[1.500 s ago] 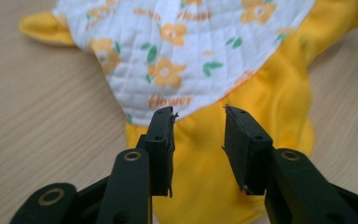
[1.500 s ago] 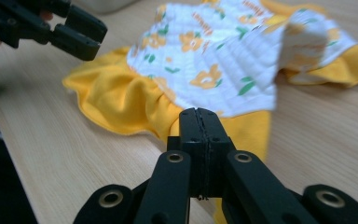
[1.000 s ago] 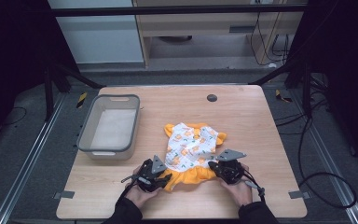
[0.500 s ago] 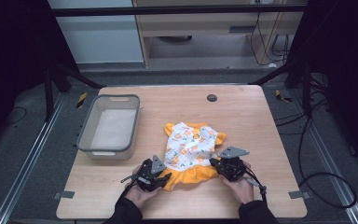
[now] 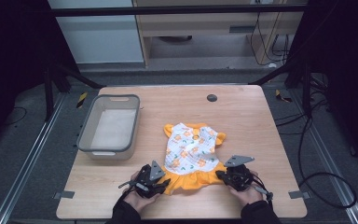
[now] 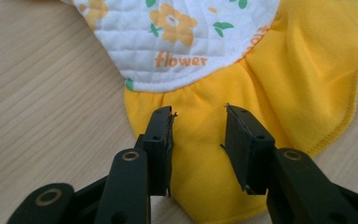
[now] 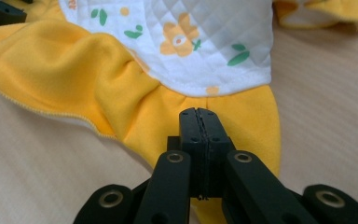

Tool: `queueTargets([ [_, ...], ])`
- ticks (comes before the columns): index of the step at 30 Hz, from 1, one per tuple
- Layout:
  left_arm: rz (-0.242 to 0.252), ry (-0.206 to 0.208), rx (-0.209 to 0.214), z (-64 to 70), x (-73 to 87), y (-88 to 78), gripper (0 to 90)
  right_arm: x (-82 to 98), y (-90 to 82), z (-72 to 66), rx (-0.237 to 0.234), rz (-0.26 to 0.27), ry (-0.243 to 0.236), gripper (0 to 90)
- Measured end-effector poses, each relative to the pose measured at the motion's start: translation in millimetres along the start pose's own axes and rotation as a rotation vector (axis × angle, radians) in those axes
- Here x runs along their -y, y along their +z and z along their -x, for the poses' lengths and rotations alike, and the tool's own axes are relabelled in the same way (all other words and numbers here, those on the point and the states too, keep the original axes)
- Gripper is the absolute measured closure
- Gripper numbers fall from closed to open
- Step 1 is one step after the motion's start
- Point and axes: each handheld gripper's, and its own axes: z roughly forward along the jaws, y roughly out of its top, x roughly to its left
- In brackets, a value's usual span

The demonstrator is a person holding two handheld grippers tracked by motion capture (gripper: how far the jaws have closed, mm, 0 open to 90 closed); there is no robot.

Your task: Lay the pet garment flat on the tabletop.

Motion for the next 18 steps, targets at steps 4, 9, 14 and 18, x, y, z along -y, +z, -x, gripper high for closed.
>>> queueTargets([
  [4, -0.008, 0.011, 0.027, 9.5, 4.3, -5.5, 60.8, 13.1, -10.3, -2.9, -0.039, -0.015, 0.008, 90.0],
  [9, -0.013, 0.036, 0.039, 19.9, 7.0, -10.2, 60.3, 21.0, -19.1, -7.6, -0.056, -0.013, 0.004, 90.0],
  [14, 0.063, 0.007, 0.023, 14.3, -3.5, -14.6, 63.7, 14.5, -24.9, -8.1, -0.009, 0.124, -0.012, 81.9],
  [18, 0.103, -0.049, -0.035, -1.6, -17.1, -10.7, 59.6, 4.1, -19.7, -0.6, 0.028, 0.185, 0.019, 72.9],
])
